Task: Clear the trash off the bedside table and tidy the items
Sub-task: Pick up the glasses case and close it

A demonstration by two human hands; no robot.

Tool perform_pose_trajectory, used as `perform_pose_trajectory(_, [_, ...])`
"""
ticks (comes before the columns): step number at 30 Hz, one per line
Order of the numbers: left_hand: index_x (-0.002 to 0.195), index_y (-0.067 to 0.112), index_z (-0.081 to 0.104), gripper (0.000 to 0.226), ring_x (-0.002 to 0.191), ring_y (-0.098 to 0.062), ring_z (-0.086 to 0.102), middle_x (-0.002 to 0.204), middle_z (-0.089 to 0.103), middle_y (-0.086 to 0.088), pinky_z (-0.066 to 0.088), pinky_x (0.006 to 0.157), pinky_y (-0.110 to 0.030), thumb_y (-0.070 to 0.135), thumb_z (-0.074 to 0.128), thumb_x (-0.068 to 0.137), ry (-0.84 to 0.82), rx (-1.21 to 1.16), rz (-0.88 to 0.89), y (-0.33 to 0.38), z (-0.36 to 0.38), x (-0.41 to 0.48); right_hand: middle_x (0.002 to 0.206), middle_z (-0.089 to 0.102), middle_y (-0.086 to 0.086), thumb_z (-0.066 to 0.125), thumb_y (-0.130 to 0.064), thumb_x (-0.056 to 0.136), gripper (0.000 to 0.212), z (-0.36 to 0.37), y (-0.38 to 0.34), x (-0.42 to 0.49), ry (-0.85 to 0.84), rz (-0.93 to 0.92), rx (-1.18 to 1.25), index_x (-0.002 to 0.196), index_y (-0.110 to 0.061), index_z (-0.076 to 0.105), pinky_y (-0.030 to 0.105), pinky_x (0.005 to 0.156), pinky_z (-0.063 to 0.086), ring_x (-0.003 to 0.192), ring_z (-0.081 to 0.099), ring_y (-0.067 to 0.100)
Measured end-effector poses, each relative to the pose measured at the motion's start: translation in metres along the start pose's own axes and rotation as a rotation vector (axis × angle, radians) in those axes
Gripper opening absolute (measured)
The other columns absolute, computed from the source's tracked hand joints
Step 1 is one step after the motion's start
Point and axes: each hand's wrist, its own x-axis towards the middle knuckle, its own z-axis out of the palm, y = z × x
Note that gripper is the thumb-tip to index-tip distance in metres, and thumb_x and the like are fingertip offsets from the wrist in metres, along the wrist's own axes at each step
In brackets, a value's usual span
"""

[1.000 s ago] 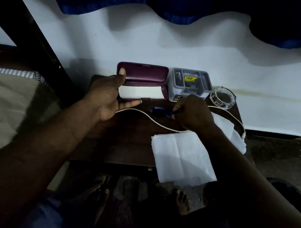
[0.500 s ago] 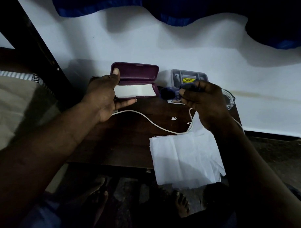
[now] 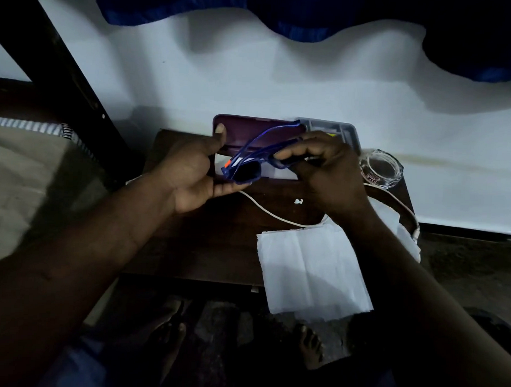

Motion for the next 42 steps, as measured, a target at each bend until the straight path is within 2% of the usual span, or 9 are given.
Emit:
perform_pose_trajectory(7, [0.106, 0.018, 0.069, 0.027, 0.081, -0.024, 0.078, 0.097, 0.080, -0.004, 0.062, 0.060, -0.037, 0.042, 0.060, 0.100, -0.022, -0.015, -0.016, -0.001, -0.003, 0.001, 0.105, 0.073, 0.000, 0.073, -0.001, 0.079, 0.034, 0.005, 0.000, -0.004, -0.056, -0.037, -0.246, 0.105, -0.021, 0.082, 0.045, 0.098, 0.049, 0.103, 0.065, 0.015])
perform_pose_trajectory(12, [0.101, 0.017, 0.069, 0.029, 0.078, -0.021, 0.078, 0.094, 0.080, -0.005, 0.061, 0.059, -0.036, 0.044, 0.057, 0.102, -0.010, -0.027, -0.011, 0.000, -0.005, 0.003, 0.116, 0.070, 0.001, 0.081, -0.026, 0.082, 0.011, 0.009, -0.004, -0.009, -0.007, -0.070, -0.271, 0.092, -0.023, 0.084, 0.047, 0.104, 0.043, 0.111, 0.046, -0.010])
perform_pose_trajectory(15, [0.103, 0.017, 0.069, 0.029, 0.079, -0.021, 0.078, 0.095, 0.080, -0.005, 0.062, 0.060, -0.036, 0.044, 0.058, 0.101, -0.003, -0.044, -0.008, 0.001, -0.007, 0.005, 0.114, 0.070, 0.000, 0.082, -0.018, 0.082, 0.003, 0.009, -0.005, -0.007, 0.004, -0.017, -0.221, 0.085, -0.017, 0.082, 0.044, 0.098, 0.049, 0.115, 0.057, 0.001])
perform_pose_trajectory(18, [0.107, 0.018, 0.068, 0.028, 0.082, -0.022, 0.078, 0.097, 0.080, -0.004, 0.061, 0.061, -0.038, 0.044, 0.060, 0.100, 0.004, -0.054, -0.006, 0.002, -0.009, 0.006, 0.109, 0.072, -0.002, 0.081, -0.022, 0.085, 0.018, 0.002, -0.004, -0.003, 0.097, 0.035, -0.119, 0.077, -0.008, 0.074, 0.034, 0.088, 0.055, 0.108, 0.067, 0.005])
perform_pose_trajectory(23, [0.107, 0.018, 0.068, 0.028, 0.083, -0.024, 0.079, 0.098, 0.080, -0.004, 0.061, 0.063, -0.040, 0.044, 0.063, 0.098, 0.003, -0.052, -0.007, 0.000, -0.011, 0.007, 0.094, 0.072, -0.008, 0.074, -0.025, 0.092, 0.013, -0.003, -0.011, -0.003, 0.221, 0.016, 0.084, 0.092, -0.013, 0.068, 0.024, 0.078, 0.053, 0.088, 0.069, 0.007])
perform_pose_trajectory(28, [0.109, 0.017, 0.068, 0.030, 0.085, -0.026, 0.079, 0.101, 0.080, -0.006, 0.061, 0.064, -0.040, 0.044, 0.063, 0.098, 0.001, -0.030, 0.002, -0.001, -0.009, 0.007, 0.095, 0.075, -0.006, 0.076, -0.019, 0.089, 0.003, 0.003, -0.008, -0.001, 0.150, 0.006, -0.059, 0.090, -0.017, 0.078, 0.035, 0.083, 0.057, 0.090, 0.070, 0.010])
perform_pose_trajectory(33, [0.114, 0.015, 0.067, 0.033, 0.084, -0.025, 0.079, 0.104, 0.079, -0.008, 0.061, 0.062, -0.037, 0.044, 0.061, 0.099, 0.014, -0.028, 0.000, 0.002, -0.007, 0.004, 0.096, 0.071, -0.008, 0.080, -0.019, 0.084, 0.004, 0.005, -0.002, -0.002, 0.085, -0.025, -0.143, 0.086, -0.023, 0.080, 0.028, 0.081, 0.054, 0.098, 0.066, 0.006])
perform_pose_trajectory(39, [0.114, 0.017, 0.067, 0.030, 0.086, -0.026, 0.079, 0.104, 0.079, -0.008, 0.061, 0.063, -0.038, 0.042, 0.061, 0.100, 0.012, 0.010, 0.002, 0.001, -0.007, 0.002, 0.093, 0.070, -0.004, 0.082, -0.025, 0.082, 0.001, 0.009, 0.001, -0.003, -0.003, 0.004, -0.274, 0.082, -0.025, 0.080, 0.048, 0.096, 0.048, 0.096, 0.064, 0.014])
perform_pose_trajectory(42, [0.114, 0.016, 0.067, 0.031, 0.086, -0.028, 0.079, 0.106, 0.079, -0.009, 0.061, 0.063, -0.039, 0.042, 0.062, 0.099, 0.027, -0.002, -0.002, 0.002, -0.006, 0.001, 0.086, 0.072, -0.002, 0.078, -0.033, 0.086, 0.019, 0.006, 0.000, -0.003, 0.016, 0.005, -0.244, 0.075, -0.018, 0.077, 0.048, 0.090, 0.051, 0.090, 0.067, 0.017])
